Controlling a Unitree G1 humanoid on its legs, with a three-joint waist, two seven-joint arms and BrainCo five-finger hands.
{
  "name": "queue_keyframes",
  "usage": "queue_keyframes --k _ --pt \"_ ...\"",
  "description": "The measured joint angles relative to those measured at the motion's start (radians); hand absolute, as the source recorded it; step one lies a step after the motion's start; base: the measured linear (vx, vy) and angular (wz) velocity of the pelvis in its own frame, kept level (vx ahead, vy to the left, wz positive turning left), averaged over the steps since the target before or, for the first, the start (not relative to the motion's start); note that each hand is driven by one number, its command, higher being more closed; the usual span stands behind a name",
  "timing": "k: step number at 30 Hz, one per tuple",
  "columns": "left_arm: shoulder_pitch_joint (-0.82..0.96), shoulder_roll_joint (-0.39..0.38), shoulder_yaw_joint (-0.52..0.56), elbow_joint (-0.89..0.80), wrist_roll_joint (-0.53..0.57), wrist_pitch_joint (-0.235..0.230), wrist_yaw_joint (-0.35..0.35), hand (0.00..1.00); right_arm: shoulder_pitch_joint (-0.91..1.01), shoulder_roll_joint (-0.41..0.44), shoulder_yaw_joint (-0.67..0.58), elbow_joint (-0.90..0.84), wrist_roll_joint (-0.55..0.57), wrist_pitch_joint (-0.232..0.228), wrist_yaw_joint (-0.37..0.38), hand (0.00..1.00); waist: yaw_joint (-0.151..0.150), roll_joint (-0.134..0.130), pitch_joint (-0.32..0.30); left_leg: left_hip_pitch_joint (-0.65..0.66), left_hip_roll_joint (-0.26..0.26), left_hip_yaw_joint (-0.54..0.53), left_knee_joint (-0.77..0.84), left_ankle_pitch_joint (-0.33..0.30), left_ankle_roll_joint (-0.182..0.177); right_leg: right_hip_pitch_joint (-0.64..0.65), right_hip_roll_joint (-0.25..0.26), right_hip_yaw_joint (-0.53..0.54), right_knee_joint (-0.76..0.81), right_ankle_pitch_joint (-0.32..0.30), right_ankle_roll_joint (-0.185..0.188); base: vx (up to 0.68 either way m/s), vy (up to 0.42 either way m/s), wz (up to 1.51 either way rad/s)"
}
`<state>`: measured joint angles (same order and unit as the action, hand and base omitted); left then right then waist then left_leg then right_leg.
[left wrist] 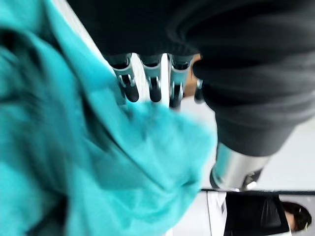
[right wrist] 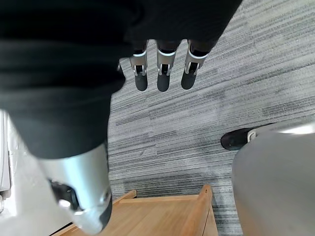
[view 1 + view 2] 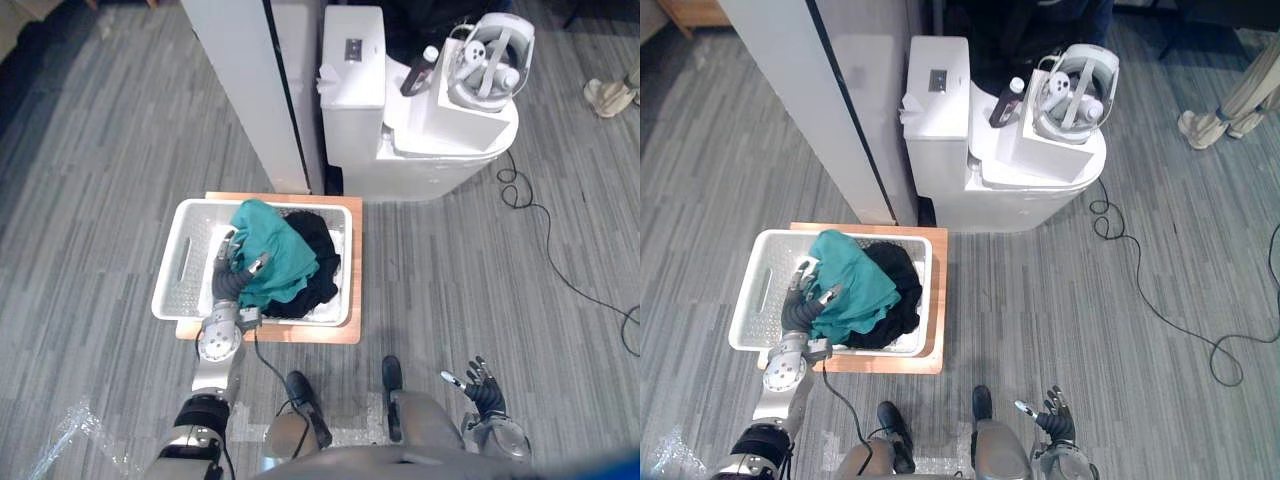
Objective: Tidy the bed and pick cloth on bed and put in laundry
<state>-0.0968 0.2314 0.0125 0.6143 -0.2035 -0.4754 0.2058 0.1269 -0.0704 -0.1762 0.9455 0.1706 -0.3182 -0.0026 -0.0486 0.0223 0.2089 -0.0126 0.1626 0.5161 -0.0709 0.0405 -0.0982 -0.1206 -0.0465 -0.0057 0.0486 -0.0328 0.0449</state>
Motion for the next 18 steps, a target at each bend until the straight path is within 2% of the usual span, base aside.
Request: queue_keyframes --k 2,5,11,14,15,18 --pt "0.021 -0.003 0.0 0.005 0.019 -0.001 0.008 0.0 0.005 0.0 -0.003 0.015 -0.021 0.006 0.0 0.0 -0.005 -0.003 -0.028 0.002 -0.015 -0.013 -0.024 0.019 0.003 0.007 -0.005 -0.011 -0.015 -0.008 -0.007 -0.1 -0.021 0.14" --pt "0.043 -0.026 -0.001 0.039 0.039 -0.001 0.031 0.0 0.008 -0.009 -0.004 0.018 -0.039 0.023 0.0 0.0 -0.016 0.0 -0.034 0.006 -0.019 -0.034 -0.029 0.034 0.011 0.017 -0.01 -0.03 -0.014 -0.008 -0.007 -0.12 -0.029 0.14" --pt "0.09 -0.035 -0.002 0.074 0.095 -0.015 0.074 0.0 0.043 -0.014 -0.006 0.036 -0.07 0.052 0.0 0.0 -0.017 -0.007 -0.073 0.006 -0.026 -0.041 -0.033 0.029 0.006 0.023 -0.017 -0.034 -0.034 -0.008 0.007 -0.06 -0.005 0.07" --pt "0.11 -0.041 -0.002 0.079 0.094 -0.065 0.084 0.0 0.05 -0.015 -0.011 0.038 -0.08 0.063 0.002 0.0 -0.018 -0.005 -0.091 0.001 -0.04 -0.046 -0.033 0.019 0.017 0.028 -0.026 -0.034 -0.049 0.0 0.019 0.03 0.035 0.03" --pt "0.12 -0.053 -0.002 0.079 0.07 -0.096 0.079 0.0 0.052 -0.016 -0.015 0.049 -0.098 0.064 0.005 0.0 -0.018 -0.004 -0.098 0.003 -0.048 -0.048 -0.033 0.017 0.018 0.037 -0.033 -0.033 -0.052 0.003 0.023 0.11 0.059 0.08" --pt "0.14 -0.07 0.001 0.079 -0.009 -0.132 0.037 0.0 0.066 -0.017 -0.034 0.056 -0.127 0.074 0.022 0.0 -0.017 -0.006 -0.104 0.039 -0.061 -0.058 -0.033 0.01 0.027 0.09 -0.043 -0.036 -0.073 0.014 0.025 0.12 0.06 0.07"
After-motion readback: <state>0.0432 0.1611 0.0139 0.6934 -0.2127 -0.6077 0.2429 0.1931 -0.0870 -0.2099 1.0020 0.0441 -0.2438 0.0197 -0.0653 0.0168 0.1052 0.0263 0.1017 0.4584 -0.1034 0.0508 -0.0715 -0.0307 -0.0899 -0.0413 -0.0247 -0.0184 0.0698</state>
